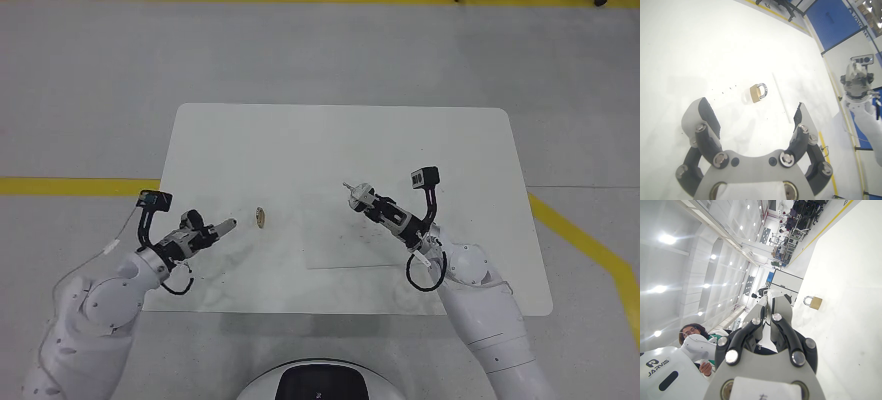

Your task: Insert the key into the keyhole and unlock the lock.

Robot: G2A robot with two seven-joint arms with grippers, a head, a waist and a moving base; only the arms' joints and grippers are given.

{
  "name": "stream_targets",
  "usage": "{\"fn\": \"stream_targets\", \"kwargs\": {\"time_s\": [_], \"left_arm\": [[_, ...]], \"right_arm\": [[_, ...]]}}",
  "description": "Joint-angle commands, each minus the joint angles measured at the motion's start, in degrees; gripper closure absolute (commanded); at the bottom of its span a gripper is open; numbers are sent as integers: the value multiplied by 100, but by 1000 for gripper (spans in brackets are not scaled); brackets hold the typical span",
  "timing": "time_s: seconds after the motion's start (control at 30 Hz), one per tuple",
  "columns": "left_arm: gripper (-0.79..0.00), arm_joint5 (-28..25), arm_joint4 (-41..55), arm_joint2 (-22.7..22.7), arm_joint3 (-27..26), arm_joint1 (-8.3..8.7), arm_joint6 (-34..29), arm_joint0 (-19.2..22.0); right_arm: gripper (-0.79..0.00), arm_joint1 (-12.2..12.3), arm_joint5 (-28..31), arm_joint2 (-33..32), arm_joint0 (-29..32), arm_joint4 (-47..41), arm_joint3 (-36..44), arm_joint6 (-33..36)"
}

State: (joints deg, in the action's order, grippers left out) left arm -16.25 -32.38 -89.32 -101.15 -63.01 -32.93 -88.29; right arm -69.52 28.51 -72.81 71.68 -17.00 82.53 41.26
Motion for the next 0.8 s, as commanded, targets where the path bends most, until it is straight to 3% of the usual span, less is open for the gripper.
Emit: {"fn": "stream_targets", "kwargs": {"time_s": [0.0, 0.1, 0.2, 0.33, 0.5, 0.77], "left_arm": [[-785, 9, -343, 221, 91, -18, 251, 84], [-785, -22, -643, 523, 221, -48, 501, 169], [-650, 0, -976, 773, 314, -66, 574, 256], [-585, 126, -1406, 1064, 467, -101, 825, 437], [-400, 289, -1643, 1375, 683, -154, 892, 786], [-351, 443, -1777, 1687, 1114, -223, 947, 1156]], "right_arm": [[0, 0, 0, 0, 0, 0, 0, 0], [0, 0, 0, 0, 0, 0, 0, 0], [0, 0, 0, 0, 0, 0, 0, 0], [0, 0, 0, 0, 0, 0, 0, 0], [0, 0, 0, 0, 0, 0, 0, 0], [0, 0, 0, 0, 0, 0, 0, 0]]}}
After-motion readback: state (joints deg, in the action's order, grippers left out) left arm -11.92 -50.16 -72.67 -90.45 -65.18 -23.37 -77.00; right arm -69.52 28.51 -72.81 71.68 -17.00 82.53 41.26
